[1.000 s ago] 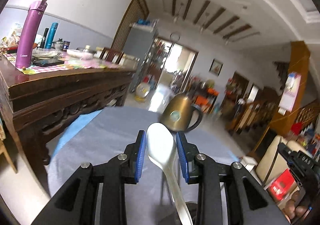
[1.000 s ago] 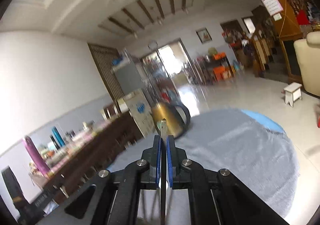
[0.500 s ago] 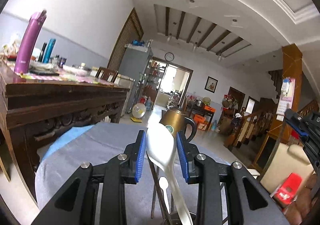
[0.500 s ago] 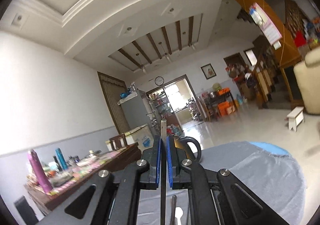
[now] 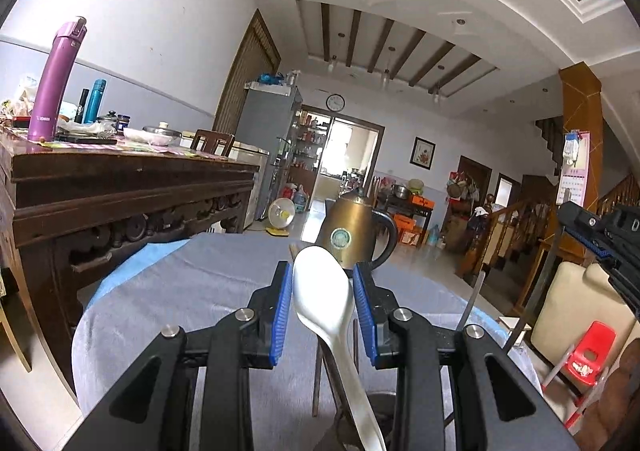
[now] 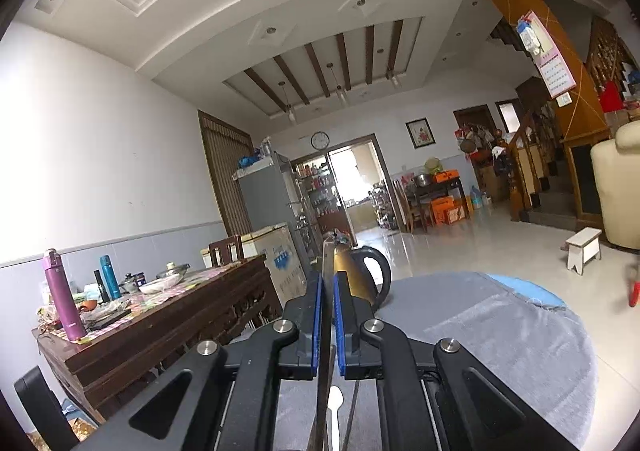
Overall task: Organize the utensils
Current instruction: 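Lift the held chopstick and spoon up toward the dark cup with both grippers, then lower the spoon and chopstick into the dark cup and open both grippers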
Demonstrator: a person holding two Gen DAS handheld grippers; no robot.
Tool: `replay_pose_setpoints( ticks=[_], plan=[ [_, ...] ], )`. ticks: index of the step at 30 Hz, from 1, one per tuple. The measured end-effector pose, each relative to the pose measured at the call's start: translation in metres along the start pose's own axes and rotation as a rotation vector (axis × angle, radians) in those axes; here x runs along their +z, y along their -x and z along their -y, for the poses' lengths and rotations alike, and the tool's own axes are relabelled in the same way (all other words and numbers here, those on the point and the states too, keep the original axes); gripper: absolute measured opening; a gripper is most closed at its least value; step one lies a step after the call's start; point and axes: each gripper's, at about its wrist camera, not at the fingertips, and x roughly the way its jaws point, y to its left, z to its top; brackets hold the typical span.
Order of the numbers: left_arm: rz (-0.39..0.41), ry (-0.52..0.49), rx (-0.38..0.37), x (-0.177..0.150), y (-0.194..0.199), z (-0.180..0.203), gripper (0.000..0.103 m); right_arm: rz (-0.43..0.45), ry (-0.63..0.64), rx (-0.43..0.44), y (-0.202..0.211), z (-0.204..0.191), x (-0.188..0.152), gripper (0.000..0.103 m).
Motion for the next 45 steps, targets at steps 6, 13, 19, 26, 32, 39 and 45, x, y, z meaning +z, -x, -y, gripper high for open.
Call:
replay_pose_setpoints(
  ticks=[6, 13, 19, 26, 32, 39, 45],
  plan=[
    [-0.016, -0.009, -0.028, -0.010, -0.003, 0.001, 0.033, -0.028, -0.009, 0.008, 0.001, 0.005, -0.001, 0.007],
    [-0.006, 0.018, -0.052, 0.000, -0.003, 0.000, 0.033, -0.051, 0.011, 0.025, 0.003, 0.004, -0.007, 0.007],
    [0.046, 0.029, -0.040, 0.016, -0.005, 0.003, 0.033, -0.064, -0.005, 0.023, 0.001, 0.008, -0.008, 0.007],
    [0.047, -0.057, 0.012, -0.003, -0.012, 0.012, 0.033, -0.076, 0.004, 0.032, 0.000, 0.007, -0.007, 0.007],
    [0.041, -0.091, -0.013, -0.006, -0.008, 0.015, 0.037, -0.093, -0.016, 0.032, -0.002, 0.011, -0.007, 0.007],
    [0.057, -0.062, -0.050, 0.013, 0.006, 0.009, 0.060, -0.104, -0.017, 0.042, -0.001, 0.012, -0.009, 0.007],
    [0.090, -0.049, 0.035, 0.037, 0.021, -0.003, 0.074, -0.167, -0.030, 0.101, -0.004, 0.013, -0.013, 0.008]
  ],
)
